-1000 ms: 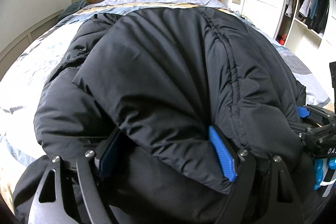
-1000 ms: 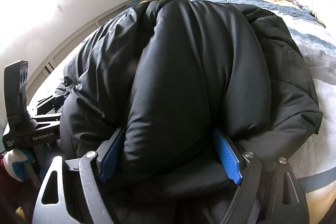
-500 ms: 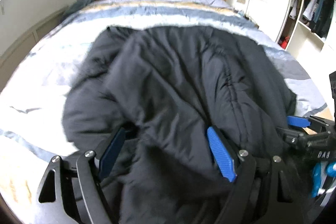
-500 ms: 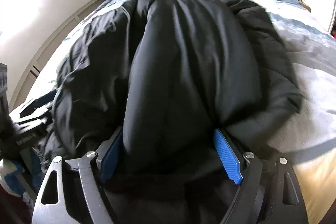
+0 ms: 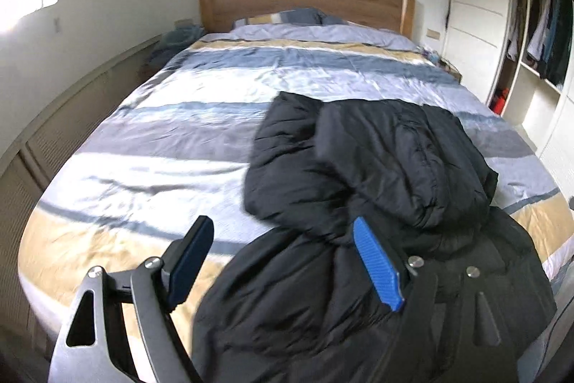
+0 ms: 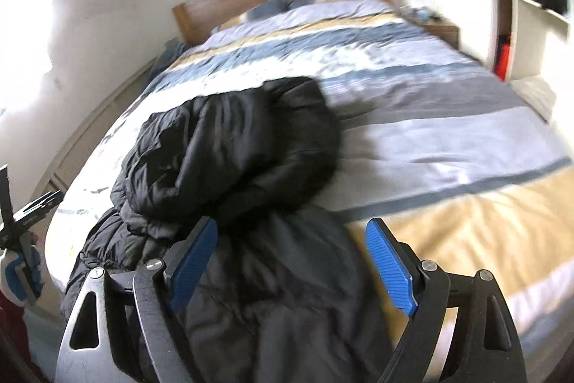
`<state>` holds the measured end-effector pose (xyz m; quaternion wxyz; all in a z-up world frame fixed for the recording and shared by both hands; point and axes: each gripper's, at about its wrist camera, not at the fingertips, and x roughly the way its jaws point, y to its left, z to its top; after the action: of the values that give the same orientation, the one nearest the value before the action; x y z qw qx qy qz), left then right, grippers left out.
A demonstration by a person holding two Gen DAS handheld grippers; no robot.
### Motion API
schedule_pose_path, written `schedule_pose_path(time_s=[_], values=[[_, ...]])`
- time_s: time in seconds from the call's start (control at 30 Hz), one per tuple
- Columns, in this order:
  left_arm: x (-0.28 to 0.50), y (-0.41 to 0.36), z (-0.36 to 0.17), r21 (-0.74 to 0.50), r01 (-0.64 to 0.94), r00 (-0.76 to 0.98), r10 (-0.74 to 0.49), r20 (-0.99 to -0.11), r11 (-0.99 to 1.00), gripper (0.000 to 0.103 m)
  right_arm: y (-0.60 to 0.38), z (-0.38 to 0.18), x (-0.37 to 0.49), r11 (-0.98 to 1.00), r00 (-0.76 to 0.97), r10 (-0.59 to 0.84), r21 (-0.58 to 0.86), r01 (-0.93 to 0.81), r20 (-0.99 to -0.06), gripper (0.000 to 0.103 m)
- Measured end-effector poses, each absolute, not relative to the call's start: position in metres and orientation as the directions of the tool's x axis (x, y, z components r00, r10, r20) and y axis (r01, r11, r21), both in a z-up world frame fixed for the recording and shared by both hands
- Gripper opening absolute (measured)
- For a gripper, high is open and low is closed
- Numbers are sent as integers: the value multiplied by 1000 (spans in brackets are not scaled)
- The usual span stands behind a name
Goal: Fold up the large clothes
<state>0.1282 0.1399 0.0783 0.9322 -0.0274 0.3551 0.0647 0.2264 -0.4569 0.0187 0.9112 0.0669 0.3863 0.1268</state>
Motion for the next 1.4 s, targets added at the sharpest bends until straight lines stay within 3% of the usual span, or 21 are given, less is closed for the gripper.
schedule_pose_path(time_s=[0.33,0.6,0.97,1.2,1.4], values=[[45,225,74,-84,-319,703,176,-689,944,80,-560,26,145,980,726,139,198,-4,-673,87],[7,260,52,-145,-407,665,183,-724,902,80,-577,9,124,968,711,154,250,30,-686,89],[-11,267,-21,-308,-431,598,13,-802,848,80,-548,-59,139,932,575,307,363,-18,-759,93],[-11,271,-43,-396,-424,593,-81,-801,815,80,-532,-89,151,904,500,387,426,-40,-775,99],[3,267,-67,-528,-356,594,-250,-765,771,80,-528,-102,163,895,452,416,444,-49,-789,101]])
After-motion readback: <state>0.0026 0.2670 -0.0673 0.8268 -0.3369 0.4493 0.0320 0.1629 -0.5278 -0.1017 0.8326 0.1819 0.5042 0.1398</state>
